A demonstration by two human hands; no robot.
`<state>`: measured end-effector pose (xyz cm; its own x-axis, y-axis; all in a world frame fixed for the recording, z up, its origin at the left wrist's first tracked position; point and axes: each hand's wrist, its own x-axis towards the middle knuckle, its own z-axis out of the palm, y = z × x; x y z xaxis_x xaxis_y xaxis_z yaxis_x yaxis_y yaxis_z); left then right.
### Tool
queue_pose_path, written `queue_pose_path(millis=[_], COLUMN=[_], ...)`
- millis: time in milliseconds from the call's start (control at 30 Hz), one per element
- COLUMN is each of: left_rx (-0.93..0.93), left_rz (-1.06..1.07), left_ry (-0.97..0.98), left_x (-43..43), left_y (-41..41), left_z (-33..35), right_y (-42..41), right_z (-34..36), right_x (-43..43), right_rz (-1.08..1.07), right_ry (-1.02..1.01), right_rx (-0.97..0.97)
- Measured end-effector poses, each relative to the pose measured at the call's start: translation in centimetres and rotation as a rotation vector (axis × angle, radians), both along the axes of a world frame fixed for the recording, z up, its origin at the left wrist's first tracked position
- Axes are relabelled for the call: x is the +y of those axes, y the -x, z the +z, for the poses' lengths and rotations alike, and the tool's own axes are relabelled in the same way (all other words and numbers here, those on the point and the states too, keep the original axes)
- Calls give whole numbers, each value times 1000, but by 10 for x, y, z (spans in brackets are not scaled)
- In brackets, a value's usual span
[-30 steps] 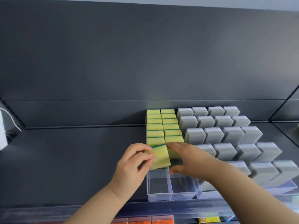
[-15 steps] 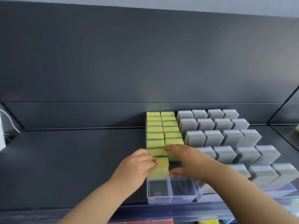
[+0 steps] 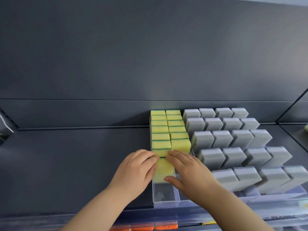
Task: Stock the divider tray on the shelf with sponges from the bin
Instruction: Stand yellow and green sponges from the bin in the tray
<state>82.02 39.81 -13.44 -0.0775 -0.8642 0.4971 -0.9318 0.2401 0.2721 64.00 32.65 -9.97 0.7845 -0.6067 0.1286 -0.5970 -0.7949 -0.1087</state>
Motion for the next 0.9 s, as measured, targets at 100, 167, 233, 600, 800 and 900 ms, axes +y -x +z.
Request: queue_pose_path(millis=[100,167,233,600,800,900], left_rx=[9,0,-27,-82,-13,-27], left_rz=[-12,-18,-17,-138,-302,-349], left_ry=[-16,-7,28,225,156,64], left_x=[-2,-4,-6,-26,-27,-27], left_y=[-1,-2,1,158,316,385], left_z=[5,14,27,91,65,37], right_y=[-2,1,10,196,355,438], right_z=[1,6,15,61,23,7], right_x=[2,3,2,4,45,67], right_rz=[-28,-73,-121,-544,-710,-857], right_ry=[36,27,16,73,-31,-153], right_rx=[-9,-41,-116,-558,-495,-472])
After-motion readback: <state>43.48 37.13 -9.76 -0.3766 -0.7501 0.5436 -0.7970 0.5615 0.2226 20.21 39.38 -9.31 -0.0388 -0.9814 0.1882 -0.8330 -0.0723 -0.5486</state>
